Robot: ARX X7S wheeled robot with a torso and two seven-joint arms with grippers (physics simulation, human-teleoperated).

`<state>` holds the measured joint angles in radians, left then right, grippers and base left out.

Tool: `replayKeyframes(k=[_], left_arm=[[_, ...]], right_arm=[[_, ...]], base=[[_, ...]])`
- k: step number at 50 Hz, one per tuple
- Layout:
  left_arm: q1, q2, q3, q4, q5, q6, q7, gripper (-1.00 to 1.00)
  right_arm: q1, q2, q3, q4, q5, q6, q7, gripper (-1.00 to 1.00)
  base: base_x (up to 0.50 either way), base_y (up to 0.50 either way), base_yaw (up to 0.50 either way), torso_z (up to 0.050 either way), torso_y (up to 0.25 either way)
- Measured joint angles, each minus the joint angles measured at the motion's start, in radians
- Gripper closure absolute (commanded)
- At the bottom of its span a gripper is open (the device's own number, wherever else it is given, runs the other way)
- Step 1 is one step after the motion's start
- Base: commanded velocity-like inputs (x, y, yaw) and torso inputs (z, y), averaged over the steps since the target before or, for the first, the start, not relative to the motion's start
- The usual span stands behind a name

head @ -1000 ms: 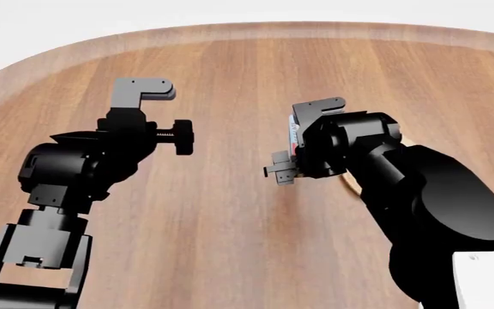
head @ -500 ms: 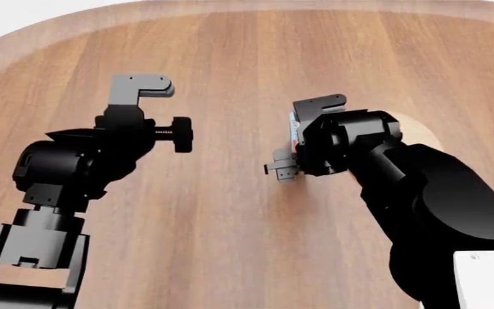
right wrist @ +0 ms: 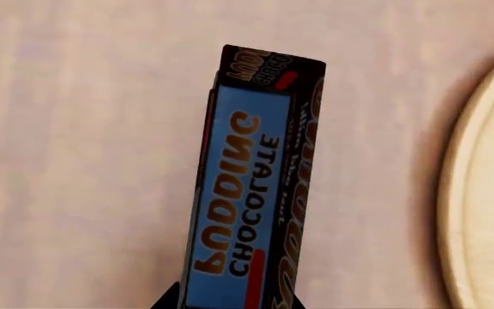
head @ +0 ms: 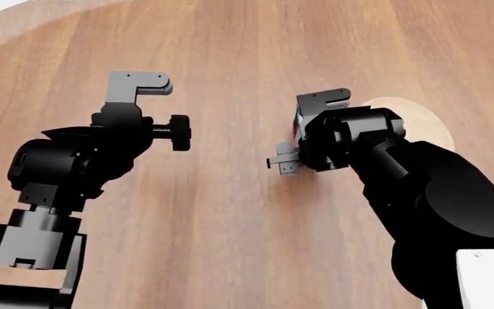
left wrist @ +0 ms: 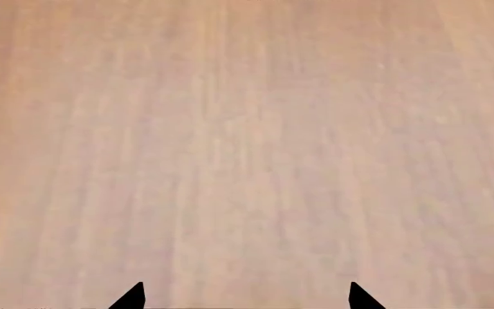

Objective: Put the chocolate pudding to the left of the plate.

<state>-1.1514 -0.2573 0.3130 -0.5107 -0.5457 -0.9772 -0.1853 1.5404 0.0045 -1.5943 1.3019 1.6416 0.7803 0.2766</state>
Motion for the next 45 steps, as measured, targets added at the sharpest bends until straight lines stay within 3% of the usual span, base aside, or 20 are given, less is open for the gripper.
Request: replayKeyframes(k=[2, 3, 19, 35, 45], left_arm=[[0.000, -0.001, -0.001, 0.002, -0.001, -0.001, -0.001, -1.00], [0.000, -0.001, -0.001, 0.003, -0.002, -0.002, -0.002, -1.00], [0.004, -0.006, 0.000, 0.015, -0.008, -0.005, -0.006, -1.00], [0.009, -0.013, 0.004, 0.042, -0.017, -0.020, -0.010, -1.00], [0.060, -0.043, -0.040, 0.180, -0.063, -0.075, -0.053, -1.00]], right_arm=[[0.000, 0.000, -0.001, 0.000, 0.002, 0.000, 0.000, 1.00], [0.000, 0.000, -0.002, 0.000, 0.002, -0.001, 0.000, -1.00], [-0.001, -0.004, -0.001, 0.001, 0.003, -0.015, 0.007, -1.00], [0.010, -0.004, -0.006, -0.003, 0.013, -0.035, 0.024, -1.00], [0.022, 0.028, 0.004, -0.055, 0.019, -0.093, 0.026, -1.00]], base=[[0.00, 0.00, 0.00, 0.000, 0.000], [0.00, 0.00, 0.00, 0.000, 0.000], [0.00, 0.00, 0.00, 0.000, 0.000], [0.00, 0.00, 0.00, -0.005, 0.245], [0.00, 0.00, 0.00, -0.006, 0.250]])
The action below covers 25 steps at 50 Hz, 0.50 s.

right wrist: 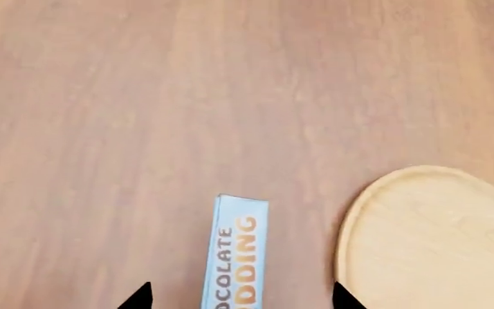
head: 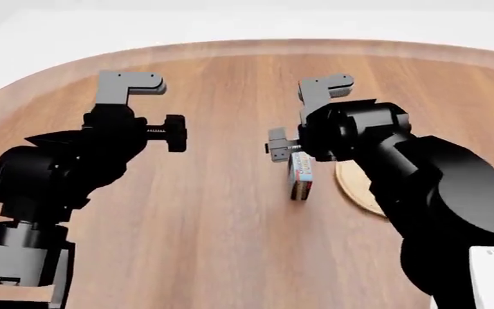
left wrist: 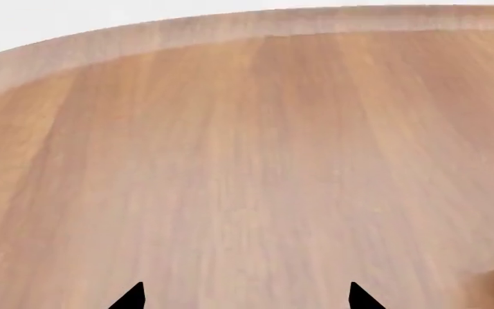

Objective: Put the chocolate pudding to the left of the plate.

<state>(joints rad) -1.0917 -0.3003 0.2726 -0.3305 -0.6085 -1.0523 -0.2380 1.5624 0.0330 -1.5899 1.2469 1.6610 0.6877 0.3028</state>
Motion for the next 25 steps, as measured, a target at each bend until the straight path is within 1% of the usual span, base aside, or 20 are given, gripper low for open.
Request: replayKeyframes(k=[14, 25], left_arm=[[0.155, -0.061, -0.138, 0.383, -0.130, -0.113, -0.109, -1.00], [0.343, -0.102, -0.263, 0.724, -0.243, -0.153, -0.181, -1.00]], right_arm=[[-0.063, 0.359, 0.095, -0.703, 0.039, -0.164, 0.271, -1.00], [-0.166, 0.618, 0.143, -1.183, -0.021, -0.321, 0.422, -1.00]], base=[[0.00, 0.00, 0.00, -0.006, 0.250], [0.00, 0.00, 0.00, -0.006, 0.250]])
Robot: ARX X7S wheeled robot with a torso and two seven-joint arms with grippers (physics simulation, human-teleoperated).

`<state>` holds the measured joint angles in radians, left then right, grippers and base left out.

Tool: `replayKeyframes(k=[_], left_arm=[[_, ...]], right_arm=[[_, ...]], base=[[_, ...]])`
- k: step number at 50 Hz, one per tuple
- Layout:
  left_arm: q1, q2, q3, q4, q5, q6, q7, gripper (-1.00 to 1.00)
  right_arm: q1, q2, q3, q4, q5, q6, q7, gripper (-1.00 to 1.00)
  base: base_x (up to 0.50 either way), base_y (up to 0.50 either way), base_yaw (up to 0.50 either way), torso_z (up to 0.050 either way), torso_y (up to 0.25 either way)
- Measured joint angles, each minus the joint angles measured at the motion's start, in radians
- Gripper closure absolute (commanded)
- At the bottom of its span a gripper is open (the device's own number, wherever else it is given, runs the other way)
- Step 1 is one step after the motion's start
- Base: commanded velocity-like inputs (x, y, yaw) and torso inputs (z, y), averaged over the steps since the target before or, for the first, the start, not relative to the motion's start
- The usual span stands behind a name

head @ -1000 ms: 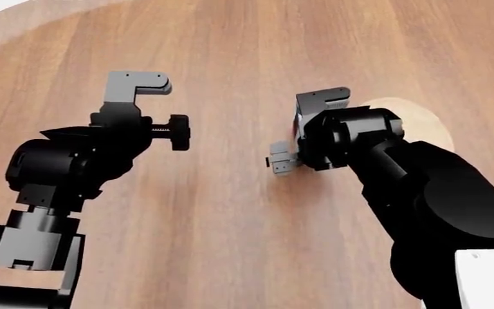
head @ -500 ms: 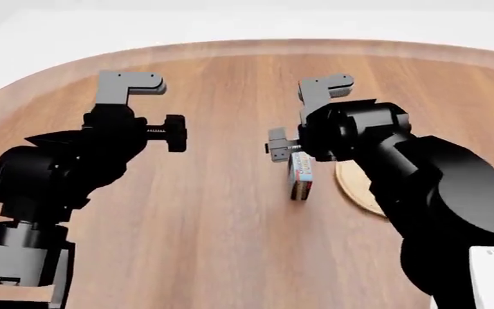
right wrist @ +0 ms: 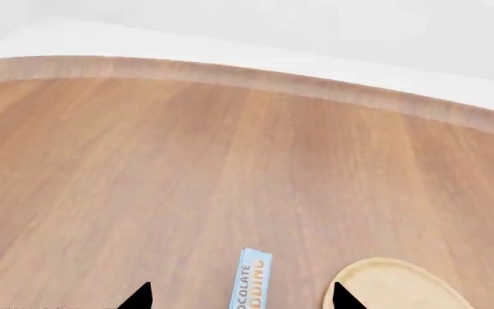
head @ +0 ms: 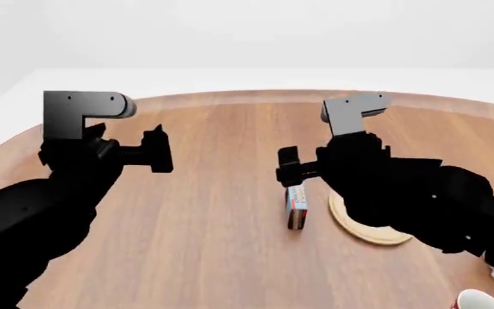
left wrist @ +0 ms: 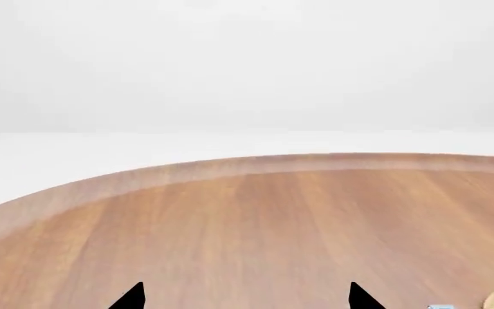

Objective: Put the chocolate pudding to the left of the plate.

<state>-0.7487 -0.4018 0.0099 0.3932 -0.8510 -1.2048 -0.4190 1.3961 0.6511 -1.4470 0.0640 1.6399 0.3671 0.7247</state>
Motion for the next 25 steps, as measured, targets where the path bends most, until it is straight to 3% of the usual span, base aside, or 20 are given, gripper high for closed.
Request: replayKeyframes(k=[12, 25], left_arm=[[0.293, -0.036, -0.096, 0.326, -0.020, 0.099, -0.007, -1.00], [0.654, -0.053, -0.120, 0.542, 0.132, 0.359, 0.053, -1.00]], right_arm=[[-0.183, 0.250, 0.016, -0.426, -0.215, -0.230, 0.132, -1.00], [-0.410, 0.417, -0.016, -0.682, -0.545, -0.463, 0.250, -1.00]], base=[[0.00, 0.00, 0.00, -0.006, 0.250], [0.00, 0.00, 0.00, -0.006, 0.250]])
